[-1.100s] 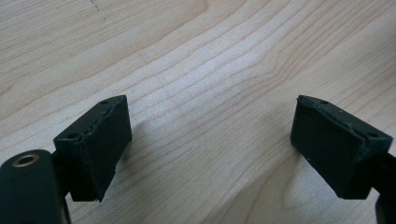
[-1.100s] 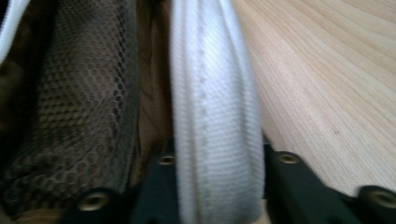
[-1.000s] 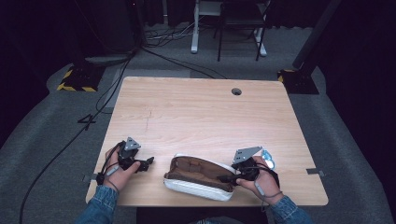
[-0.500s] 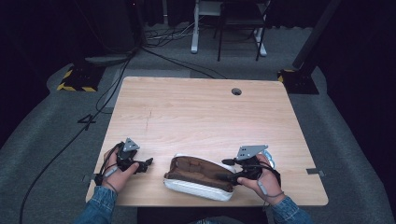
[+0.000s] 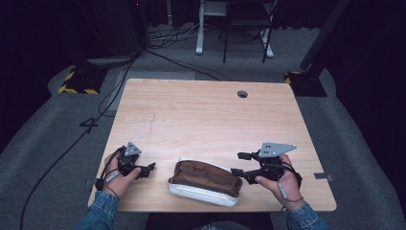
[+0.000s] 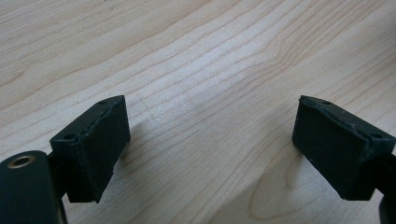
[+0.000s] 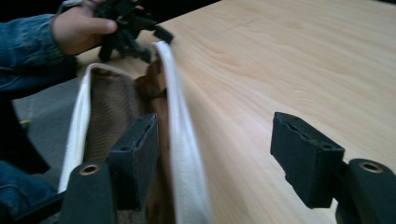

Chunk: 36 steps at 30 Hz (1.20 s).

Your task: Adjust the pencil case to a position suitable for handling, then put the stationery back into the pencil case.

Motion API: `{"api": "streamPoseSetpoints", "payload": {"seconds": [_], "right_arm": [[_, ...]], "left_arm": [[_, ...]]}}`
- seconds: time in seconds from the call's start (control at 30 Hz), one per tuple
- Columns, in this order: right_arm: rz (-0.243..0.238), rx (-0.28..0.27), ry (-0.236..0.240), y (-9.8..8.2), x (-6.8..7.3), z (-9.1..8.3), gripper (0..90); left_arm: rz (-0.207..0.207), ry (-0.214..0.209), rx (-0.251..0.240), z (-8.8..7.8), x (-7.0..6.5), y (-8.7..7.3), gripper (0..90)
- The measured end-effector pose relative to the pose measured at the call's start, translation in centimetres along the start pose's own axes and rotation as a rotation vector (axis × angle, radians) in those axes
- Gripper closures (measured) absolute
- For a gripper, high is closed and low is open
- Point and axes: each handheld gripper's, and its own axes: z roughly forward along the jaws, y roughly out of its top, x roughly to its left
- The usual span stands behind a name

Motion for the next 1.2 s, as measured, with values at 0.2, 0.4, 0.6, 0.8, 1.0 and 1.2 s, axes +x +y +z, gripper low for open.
{"api": "streamPoseSetpoints", "payload": {"seconds": [0.2,0.4,0.6,0.8,1.0,1.2], "right_arm": [[0.072,0.014,-0.173,-0.4,-1.7,-1.8,30.3],[0.145,0.033,-0.32,-1.3,-3.7,-3.3,26.8],[0.232,0.101,-0.444,-2.9,-5.8,-4.5,24.1],[0.276,0.173,-0.505,-4.5,-7.1,-4.6,23.6],[0.309,0.229,-0.53,-5.7,-8.0,-4.4,23.4],[0.348,0.315,-0.531,-6.9,-8.5,-3.8,22.6]], "left_arm": [[-0.004,0.003,0.0,0.1,0.0,0.1,10.9],[0.002,0.003,-0.002,0.1,0.0,0.1,10.8],[-0.003,-0.001,0.0,0.2,0.0,0.2,10.4],[-0.003,0.002,-0.003,0.3,0.0,0.2,10.3],[-0.001,0.002,-0.001,0.3,0.1,0.3,10.3],[0.001,0.001,-0.001,0.3,0.1,0.3,9.9]]}}
